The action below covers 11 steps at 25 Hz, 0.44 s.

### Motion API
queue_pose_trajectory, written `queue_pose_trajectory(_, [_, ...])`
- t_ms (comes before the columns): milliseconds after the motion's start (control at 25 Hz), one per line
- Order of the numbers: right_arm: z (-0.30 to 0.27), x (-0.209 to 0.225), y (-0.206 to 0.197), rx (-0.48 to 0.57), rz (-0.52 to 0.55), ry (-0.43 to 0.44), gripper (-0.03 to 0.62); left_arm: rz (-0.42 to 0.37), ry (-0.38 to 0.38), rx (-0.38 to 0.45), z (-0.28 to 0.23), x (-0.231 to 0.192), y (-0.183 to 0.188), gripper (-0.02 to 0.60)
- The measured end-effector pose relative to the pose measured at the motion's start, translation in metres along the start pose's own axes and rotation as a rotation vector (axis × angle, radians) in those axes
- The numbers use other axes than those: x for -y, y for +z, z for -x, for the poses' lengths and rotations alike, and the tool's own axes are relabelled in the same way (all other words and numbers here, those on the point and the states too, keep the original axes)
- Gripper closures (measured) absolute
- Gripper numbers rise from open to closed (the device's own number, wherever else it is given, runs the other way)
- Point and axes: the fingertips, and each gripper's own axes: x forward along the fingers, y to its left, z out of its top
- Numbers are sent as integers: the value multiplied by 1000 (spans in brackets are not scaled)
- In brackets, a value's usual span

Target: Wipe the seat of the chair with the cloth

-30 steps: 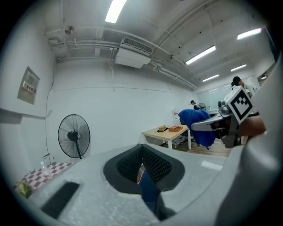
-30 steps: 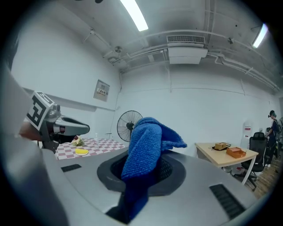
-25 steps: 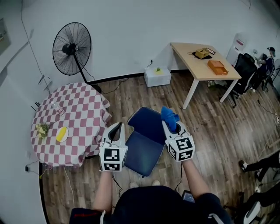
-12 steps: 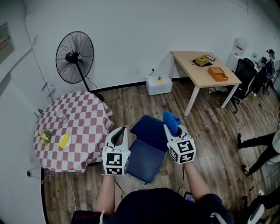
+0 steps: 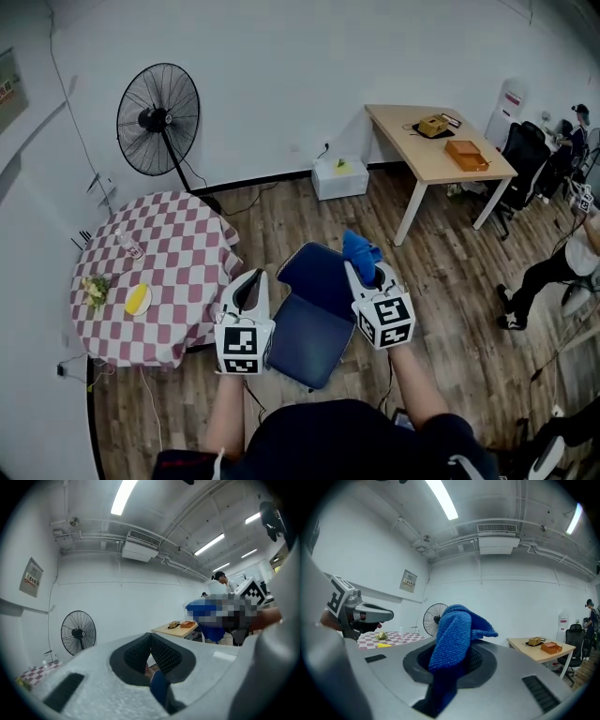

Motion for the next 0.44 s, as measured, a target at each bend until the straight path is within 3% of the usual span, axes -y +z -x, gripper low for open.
queue_pose_trajectory(200, [7, 1, -13, -1, 4, 4, 540, 22, 1, 15, 2, 12, -6, 565])
queue_pose_trajectory(440, [-8, 1, 11, -12, 1, 6, 540, 18, -12, 18, -9, -1, 18, 563])
